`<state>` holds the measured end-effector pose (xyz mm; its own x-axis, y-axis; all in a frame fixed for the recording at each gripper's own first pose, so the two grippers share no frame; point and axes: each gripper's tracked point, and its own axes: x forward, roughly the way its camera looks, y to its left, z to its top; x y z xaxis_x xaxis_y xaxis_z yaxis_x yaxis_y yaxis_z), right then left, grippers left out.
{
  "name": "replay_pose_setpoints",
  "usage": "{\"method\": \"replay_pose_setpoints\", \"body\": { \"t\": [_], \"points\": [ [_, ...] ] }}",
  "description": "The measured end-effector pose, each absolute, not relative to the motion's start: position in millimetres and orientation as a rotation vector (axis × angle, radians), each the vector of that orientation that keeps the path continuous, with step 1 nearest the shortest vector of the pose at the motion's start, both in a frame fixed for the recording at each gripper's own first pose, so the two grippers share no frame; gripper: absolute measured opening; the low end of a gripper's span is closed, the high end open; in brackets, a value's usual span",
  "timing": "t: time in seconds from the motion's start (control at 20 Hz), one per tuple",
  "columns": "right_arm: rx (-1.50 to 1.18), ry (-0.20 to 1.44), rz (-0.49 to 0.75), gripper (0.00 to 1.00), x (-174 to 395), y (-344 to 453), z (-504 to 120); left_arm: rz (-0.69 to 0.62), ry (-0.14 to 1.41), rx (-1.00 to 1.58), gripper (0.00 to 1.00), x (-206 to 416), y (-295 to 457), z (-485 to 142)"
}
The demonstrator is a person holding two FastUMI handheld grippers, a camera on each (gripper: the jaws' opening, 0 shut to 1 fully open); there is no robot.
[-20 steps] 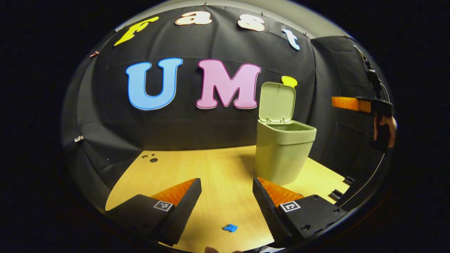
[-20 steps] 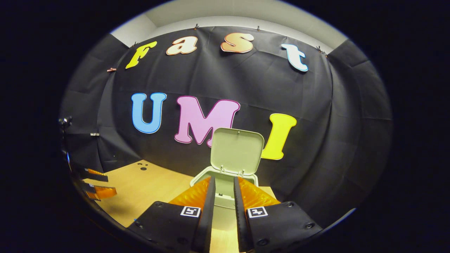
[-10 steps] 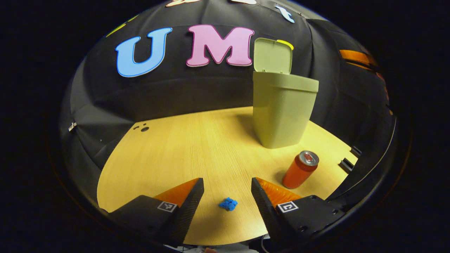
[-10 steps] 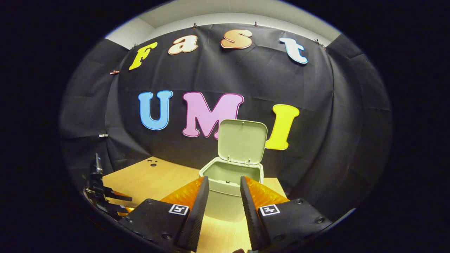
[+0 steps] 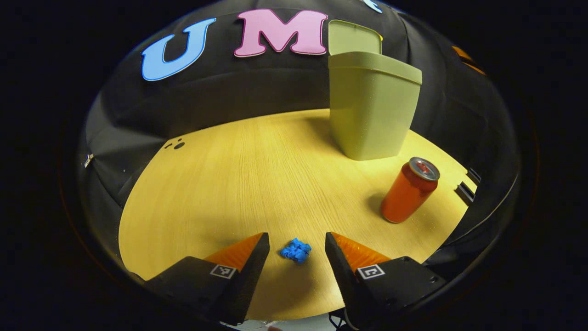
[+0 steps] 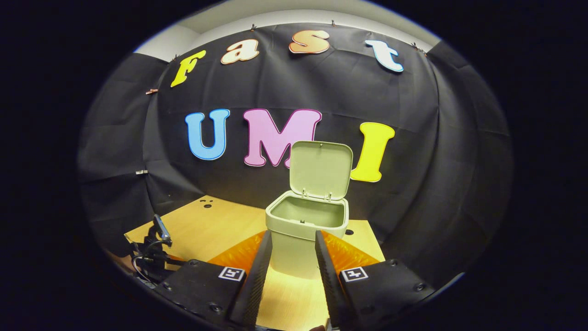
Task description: Press the lid of the desktop garbage bin to open it, pick up the crumpled paper on the desktop and throw it into the bin, then pick up the pop can on the desktop and drop it into the bin, and finally close the garbage bin lid.
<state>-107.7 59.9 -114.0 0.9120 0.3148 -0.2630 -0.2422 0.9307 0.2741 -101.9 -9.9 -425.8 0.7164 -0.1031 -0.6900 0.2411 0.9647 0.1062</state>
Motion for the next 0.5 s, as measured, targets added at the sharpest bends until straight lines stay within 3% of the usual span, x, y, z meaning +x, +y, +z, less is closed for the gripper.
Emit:
{"method": "replay_pose_setpoints", "body": {
  "t": [0.25, 0.5],
  "points": [
    [0.244, 0.328, 0.271, 0.61, -107.7, 45.8, -122.4, -0.204, 0.818, 0.197, 0.75, -104.4, -12.7, -449.8],
    [0.241, 0.35, 0.266, 0.61, -106.7, 38.0, -132.7, -0.202, 0.856, 0.224, 0.53, -105.0, -8.3, -465.8]
  ]
}}
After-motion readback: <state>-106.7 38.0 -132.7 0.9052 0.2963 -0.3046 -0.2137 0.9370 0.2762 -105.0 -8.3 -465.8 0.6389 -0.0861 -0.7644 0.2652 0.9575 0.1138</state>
